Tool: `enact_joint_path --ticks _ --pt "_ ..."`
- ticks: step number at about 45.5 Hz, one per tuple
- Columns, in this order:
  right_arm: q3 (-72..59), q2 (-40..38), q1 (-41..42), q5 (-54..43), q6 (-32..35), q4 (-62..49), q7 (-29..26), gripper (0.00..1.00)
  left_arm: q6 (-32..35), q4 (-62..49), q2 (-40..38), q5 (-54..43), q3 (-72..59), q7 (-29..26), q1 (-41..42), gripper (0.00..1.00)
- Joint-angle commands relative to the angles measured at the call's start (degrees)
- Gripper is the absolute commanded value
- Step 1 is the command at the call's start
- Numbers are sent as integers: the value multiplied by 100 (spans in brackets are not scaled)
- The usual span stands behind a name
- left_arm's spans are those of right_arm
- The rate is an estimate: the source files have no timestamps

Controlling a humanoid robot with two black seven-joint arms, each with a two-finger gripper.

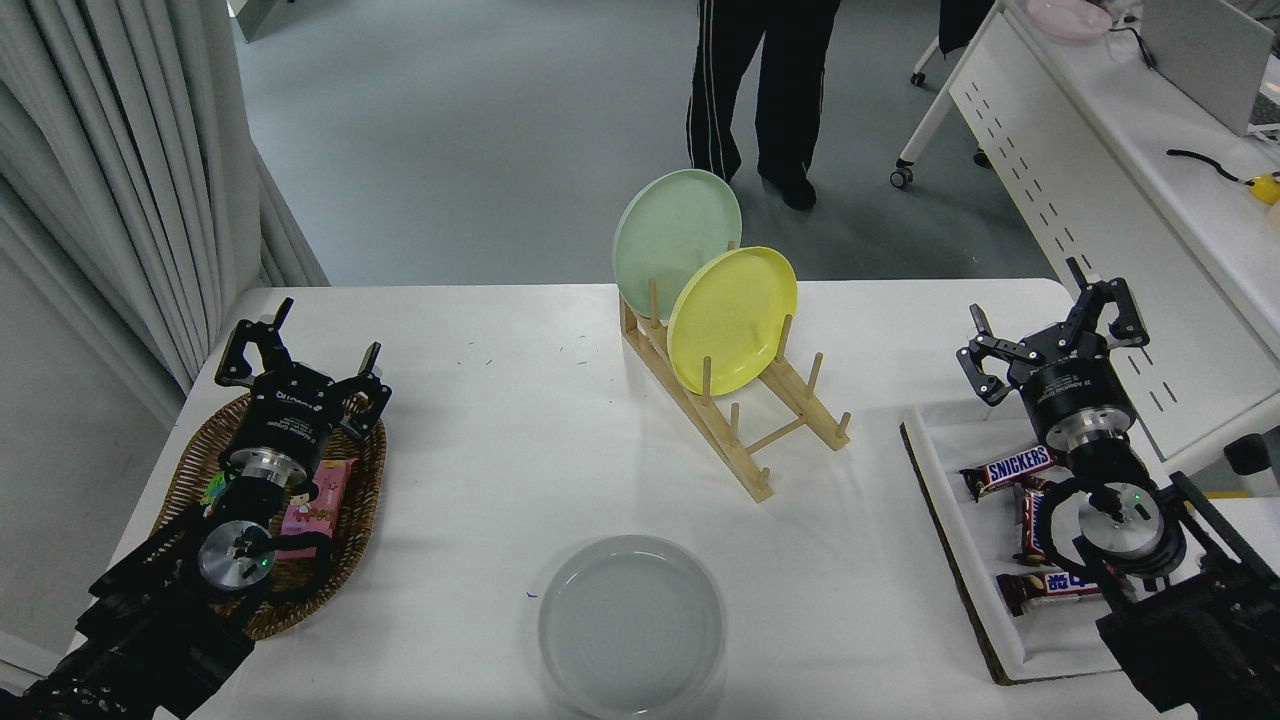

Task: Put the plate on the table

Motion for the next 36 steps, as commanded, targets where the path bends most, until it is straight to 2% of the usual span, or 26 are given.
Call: enact_joint_path --ticks 1,12,36 --pt "137 94 68 -25 267 -537 56 100 0 2 0 0 0 0 0 100" --pt "-337 182 639 27 250 -1390 -32 100 0 2 0 0 0 0 0 100" --pt "-856 297 929 80 267 -1645 -23 100 0 2 0 0 0 0 0 100"
